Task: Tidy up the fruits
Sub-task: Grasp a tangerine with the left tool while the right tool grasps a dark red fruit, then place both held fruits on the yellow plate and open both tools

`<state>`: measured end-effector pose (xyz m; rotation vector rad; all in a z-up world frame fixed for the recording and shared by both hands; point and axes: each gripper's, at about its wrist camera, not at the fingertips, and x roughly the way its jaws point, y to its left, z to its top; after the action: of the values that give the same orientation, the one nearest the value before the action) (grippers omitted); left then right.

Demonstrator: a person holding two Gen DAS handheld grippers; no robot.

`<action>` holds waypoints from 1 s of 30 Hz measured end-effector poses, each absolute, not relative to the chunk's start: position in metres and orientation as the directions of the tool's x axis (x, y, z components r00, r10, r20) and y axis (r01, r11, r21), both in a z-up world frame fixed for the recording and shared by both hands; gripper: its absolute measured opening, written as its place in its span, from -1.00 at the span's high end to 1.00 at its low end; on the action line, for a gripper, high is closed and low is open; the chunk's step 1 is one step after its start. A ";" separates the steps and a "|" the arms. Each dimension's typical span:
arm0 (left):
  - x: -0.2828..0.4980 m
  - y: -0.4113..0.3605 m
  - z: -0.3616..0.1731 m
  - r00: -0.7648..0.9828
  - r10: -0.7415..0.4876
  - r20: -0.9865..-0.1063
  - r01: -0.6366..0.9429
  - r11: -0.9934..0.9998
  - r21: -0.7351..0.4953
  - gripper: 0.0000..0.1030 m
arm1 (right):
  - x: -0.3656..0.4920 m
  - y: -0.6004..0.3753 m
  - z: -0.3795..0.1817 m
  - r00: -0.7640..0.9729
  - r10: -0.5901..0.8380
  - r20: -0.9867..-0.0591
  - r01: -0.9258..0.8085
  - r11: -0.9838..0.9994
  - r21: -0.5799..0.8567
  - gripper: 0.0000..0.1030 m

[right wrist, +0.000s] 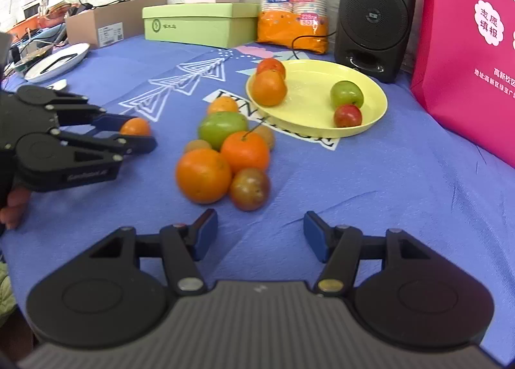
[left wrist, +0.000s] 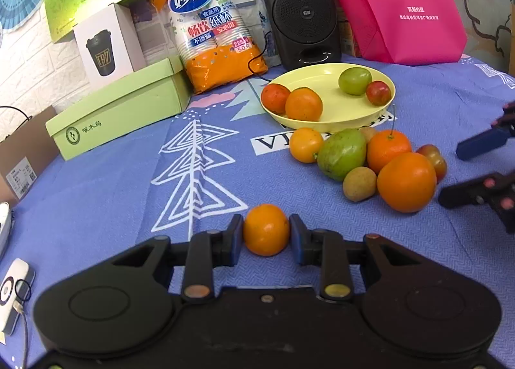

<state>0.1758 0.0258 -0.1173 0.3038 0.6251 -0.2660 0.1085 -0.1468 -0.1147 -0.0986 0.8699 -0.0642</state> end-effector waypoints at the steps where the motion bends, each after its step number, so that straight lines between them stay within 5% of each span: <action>1: 0.176 0.025 -0.117 0.781 -0.149 -0.607 0.332 0.922 0.200 0.42 | 0.112 -0.146 -0.116 0.644 -0.111 -0.757 0.020 0.992 -0.128 -0.13; 11: 0.176 0.027 -0.116 0.778 -0.154 -0.609 0.335 0.922 0.194 0.42 | 0.133 -0.134 -0.123 0.655 -0.105 -0.748 0.001 0.990 -0.138 0.45; 30: 0.166 0.026 -0.087 0.785 -0.196 -0.588 0.360 0.917 0.175 0.43 | 0.087 -0.161 -0.089 0.712 -0.133 -0.690 0.111 0.991 -0.076 0.47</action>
<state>0.1661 0.0264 -0.0874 0.2867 0.5985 -0.3039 0.0867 -0.1613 -0.0889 -0.0300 0.7674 -0.1350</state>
